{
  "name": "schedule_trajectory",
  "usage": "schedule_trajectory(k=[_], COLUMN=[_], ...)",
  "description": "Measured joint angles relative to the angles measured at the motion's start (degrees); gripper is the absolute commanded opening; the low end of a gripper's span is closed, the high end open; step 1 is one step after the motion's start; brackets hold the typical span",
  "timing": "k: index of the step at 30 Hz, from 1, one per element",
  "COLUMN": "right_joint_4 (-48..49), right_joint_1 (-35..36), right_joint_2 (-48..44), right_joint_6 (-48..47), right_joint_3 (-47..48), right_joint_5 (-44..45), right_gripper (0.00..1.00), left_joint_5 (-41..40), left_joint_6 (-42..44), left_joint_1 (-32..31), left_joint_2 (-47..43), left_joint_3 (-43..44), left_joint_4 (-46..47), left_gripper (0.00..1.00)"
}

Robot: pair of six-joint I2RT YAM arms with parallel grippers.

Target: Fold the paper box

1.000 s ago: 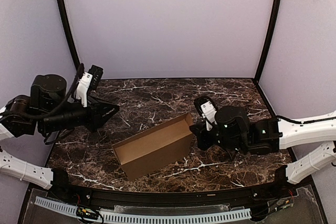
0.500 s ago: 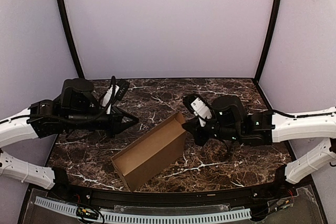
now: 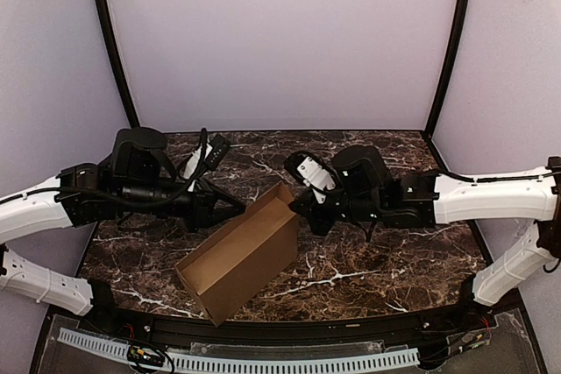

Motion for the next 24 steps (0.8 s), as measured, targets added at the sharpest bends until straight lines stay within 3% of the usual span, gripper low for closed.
schedule_trajectory(k=[22, 24], right_joint_4=[-0.98, -0.22], right_joint_1=[0.0, 0.0], right_joint_2=[4.33, 4.74], right_joint_6=[0.07, 0.31], right_joint_3=[4.55, 4.57], right_joint_5=[0.59, 0.48], right_gripper=[0.0, 0.06], left_joint_5=[-2.08, -2.27], left_joint_6=[1.09, 1.07], left_joint_1=[0.11, 0.11], left_joint_2=[2.62, 2.62], left_joint_3=[0.48, 0.48], left_joint_4=[-1.07, -1.07], left_gripper=[0.03, 0.02])
